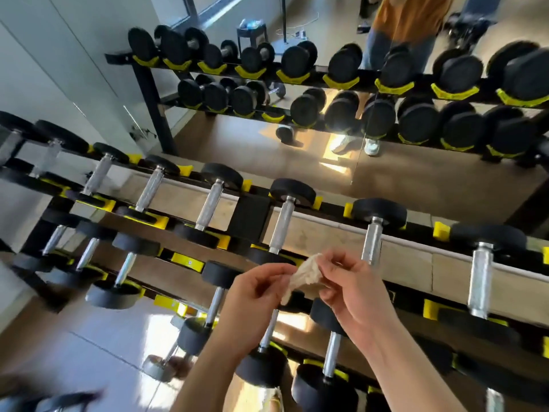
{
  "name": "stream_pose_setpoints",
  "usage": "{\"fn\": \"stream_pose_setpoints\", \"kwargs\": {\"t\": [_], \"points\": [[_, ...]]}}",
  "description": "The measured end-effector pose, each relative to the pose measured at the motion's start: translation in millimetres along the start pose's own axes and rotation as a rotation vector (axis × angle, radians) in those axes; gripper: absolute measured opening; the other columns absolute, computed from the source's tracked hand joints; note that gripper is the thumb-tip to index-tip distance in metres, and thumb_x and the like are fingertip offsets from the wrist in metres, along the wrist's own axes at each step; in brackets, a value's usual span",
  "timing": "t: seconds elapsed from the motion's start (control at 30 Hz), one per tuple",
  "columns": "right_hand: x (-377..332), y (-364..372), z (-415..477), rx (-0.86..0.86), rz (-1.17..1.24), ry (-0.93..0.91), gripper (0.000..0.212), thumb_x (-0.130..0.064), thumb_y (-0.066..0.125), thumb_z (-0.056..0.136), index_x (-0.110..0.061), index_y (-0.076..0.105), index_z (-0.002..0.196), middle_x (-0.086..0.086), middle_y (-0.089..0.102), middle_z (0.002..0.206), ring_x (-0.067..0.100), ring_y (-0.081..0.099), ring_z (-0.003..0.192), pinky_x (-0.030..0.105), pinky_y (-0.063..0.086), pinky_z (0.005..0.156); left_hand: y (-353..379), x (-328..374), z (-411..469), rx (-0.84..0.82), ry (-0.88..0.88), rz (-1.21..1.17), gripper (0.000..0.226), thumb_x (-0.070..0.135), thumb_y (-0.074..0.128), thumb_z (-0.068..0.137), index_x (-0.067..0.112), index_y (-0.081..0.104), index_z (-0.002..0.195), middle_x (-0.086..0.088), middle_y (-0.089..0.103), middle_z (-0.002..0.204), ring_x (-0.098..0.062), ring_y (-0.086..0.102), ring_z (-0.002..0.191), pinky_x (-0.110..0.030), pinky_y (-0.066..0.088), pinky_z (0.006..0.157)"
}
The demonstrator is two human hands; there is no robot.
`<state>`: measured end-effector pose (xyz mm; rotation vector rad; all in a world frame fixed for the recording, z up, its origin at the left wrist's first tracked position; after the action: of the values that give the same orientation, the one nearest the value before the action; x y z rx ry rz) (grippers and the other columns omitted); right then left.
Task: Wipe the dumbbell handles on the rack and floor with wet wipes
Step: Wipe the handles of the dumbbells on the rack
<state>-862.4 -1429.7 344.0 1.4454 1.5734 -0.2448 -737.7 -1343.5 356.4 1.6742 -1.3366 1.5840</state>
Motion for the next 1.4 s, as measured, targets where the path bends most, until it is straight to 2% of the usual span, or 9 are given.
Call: {"fn": "stream_pose_setpoints", "kwargs": {"t": [0.1, 0.2, 0.37, 0.5, 0.63, 0.83, 1.03, 1.27, 1.4], "points": [[12, 1, 7, 0.092, -0.017, -0.023, 0.006, -0.008, 0.06, 0.09, -0.003, 0.063, 0.089, 0.006, 0.057, 0.066, 0.012, 0.048, 0.055, 0.021, 0.037, 0.048, -3, -6, 4, 0.03, 0.046, 0.241, 0.015, 0.022, 0.066, 0.09, 0.03, 0.073, 0.1, 0.02, 0.068, 0.075, 0.001, 0.062, 0.071, -0.011, 0.044, 0.063], [17, 7, 16, 0.115, -0.155, -0.091, 0.011, -0.017, 0.065, 0.087, -0.006, 0.063, 0.092, 0.004, 0.059, 0.064, 0.012, 0.05, 0.054, 0.023, 0.042, 0.049, 0, -6, 8, -0.001, 0.018, -0.02, 0.026, 0.039, 0.057, 0.087, 0.025, 0.071, 0.104, 0.014, 0.071, 0.081, -0.002, 0.066, 0.075, -0.013, 0.048, 0.063], [18, 16, 34, -0.02, -0.313, -0.126, 0.014, -0.016, 0.059, 0.092, -0.015, 0.072, 0.097, 0.007, 0.073, 0.091, 0.023, 0.071, 0.089, 0.039, 0.057, 0.08, 2, -12, 25, 0.063, -0.016, -0.109, 0.007, 0.024, 0.068, 0.087, 0.028, 0.073, 0.084, 0.003, 0.073, 0.071, -0.01, 0.068, 0.064, -0.017, 0.05, 0.057], [23, 24, 49, -0.173, -0.522, -0.094, 0.026, -0.028, 0.066, 0.087, -0.028, 0.068, 0.112, -0.005, 0.073, 0.1, 0.009, 0.069, 0.096, 0.027, 0.056, 0.079, -5, -26, 44, 0.014, 0.005, -0.023, 0.028, 0.014, 0.058, 0.095, 0.037, 0.07, 0.084, 0.008, 0.072, 0.074, -0.007, 0.068, 0.069, -0.014, 0.05, 0.06], [34, 25, 77, 0.088, -0.529, -0.138, 0.015, -0.026, 0.066, 0.087, -0.022, 0.072, 0.1, -0.004, 0.074, 0.087, 0.013, 0.07, 0.086, 0.025, 0.056, 0.073, -13, -43, 69, 0.078, 0.099, 0.307, 0.014, 0.029, 0.062, 0.091, 0.04, 0.071, 0.093, 0.02, 0.057, 0.09, 0.0, 0.057, 0.089, -0.01, 0.044, 0.069], [57, 23, 114, 0.409, -0.249, -0.091, 0.01, -0.015, 0.071, 0.082, -0.017, 0.068, 0.091, 0.003, 0.072, 0.084, 0.022, 0.071, 0.083, 0.032, 0.058, 0.071, -30, -64, 111, 0.144, -0.021, 0.181, 0.015, 0.028, 0.072, 0.084, 0.037, 0.063, 0.076, 0.025, 0.064, 0.074, 0.004, 0.061, 0.07, -0.007, 0.044, 0.056], [63, 45, 136, 0.067, -0.41, -0.002, 0.015, -0.025, 0.068, 0.084, -0.027, 0.073, 0.097, -0.004, 0.076, 0.091, 0.014, 0.071, 0.09, 0.032, 0.058, 0.079, -29, -82, 132, 0.027, 0.164, 0.228, 0.035, 0.007, 0.07, 0.082, 0.041, 0.068, 0.088, 0.025, 0.067, 0.084, 0.001, 0.065, 0.084, -0.01, 0.051, 0.07], [51, 24, 198, 0.177, -1.209, -0.523, 0.022, -0.014, 0.063, 0.092, -0.014, 0.069, 0.113, -0.007, 0.056, 0.107, 0.01, 0.059, 0.095, 0.018, 0.053, 0.075, -32, -128, 134, -0.007, 0.044, 0.567, 0.053, 0.044, 0.068, 0.083, 0.04, 0.051, 0.132, 0.03, 0.039, 0.124, 0.0, 0.037, 0.121, -0.018, 0.034, 0.104], [49, 28, 217, 0.135, -1.449, -0.774, 0.026, -0.005, 0.067, 0.086, -0.009, 0.07, 0.111, 0.004, 0.063, 0.103, 0.009, 0.06, 0.088, 0.005, 0.042, 0.066, -24, -155, 132, 0.023, 0.042, 0.607, 0.066, 0.067, 0.056, 0.073, 0.04, 0.048, 0.133, 0.023, 0.043, 0.131, -0.003, 0.038, 0.121, -0.026, 0.038, 0.101]]}}
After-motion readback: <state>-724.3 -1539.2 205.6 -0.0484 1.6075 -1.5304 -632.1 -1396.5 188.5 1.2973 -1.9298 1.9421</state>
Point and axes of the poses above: each hand's wrist, its own z-axis towards the middle knuckle, its own y-axis out of the palm, x = y × z, the point moved 5 cm from there along z, towards the middle knuckle
